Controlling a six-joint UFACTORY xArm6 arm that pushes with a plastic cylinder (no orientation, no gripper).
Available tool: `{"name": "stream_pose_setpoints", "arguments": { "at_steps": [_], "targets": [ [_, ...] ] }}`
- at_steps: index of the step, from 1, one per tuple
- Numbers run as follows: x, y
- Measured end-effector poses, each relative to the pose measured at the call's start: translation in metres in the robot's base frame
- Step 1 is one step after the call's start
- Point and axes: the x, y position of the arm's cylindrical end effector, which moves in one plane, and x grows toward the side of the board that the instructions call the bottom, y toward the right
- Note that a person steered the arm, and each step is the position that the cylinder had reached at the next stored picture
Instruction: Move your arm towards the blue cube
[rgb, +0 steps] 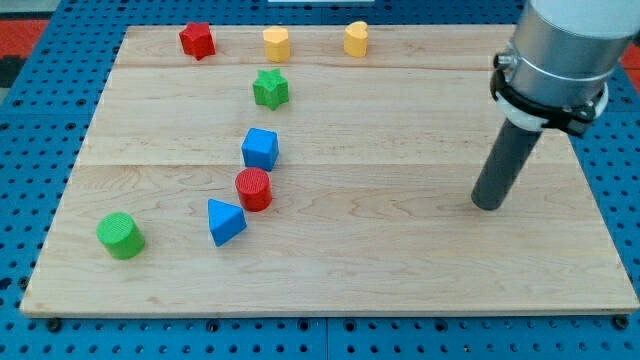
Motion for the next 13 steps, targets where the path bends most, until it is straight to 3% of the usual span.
{"name": "stream_pose_setpoints", "arguments": {
  "at_steps": [2,4,9,10,13],
  "targets": [
    [0.016,0.004],
    [0.087,0.003],
    [0.088,-0.02],
    [0.067,-0.096],
    [-0.083,-0.128]
  ]
}}
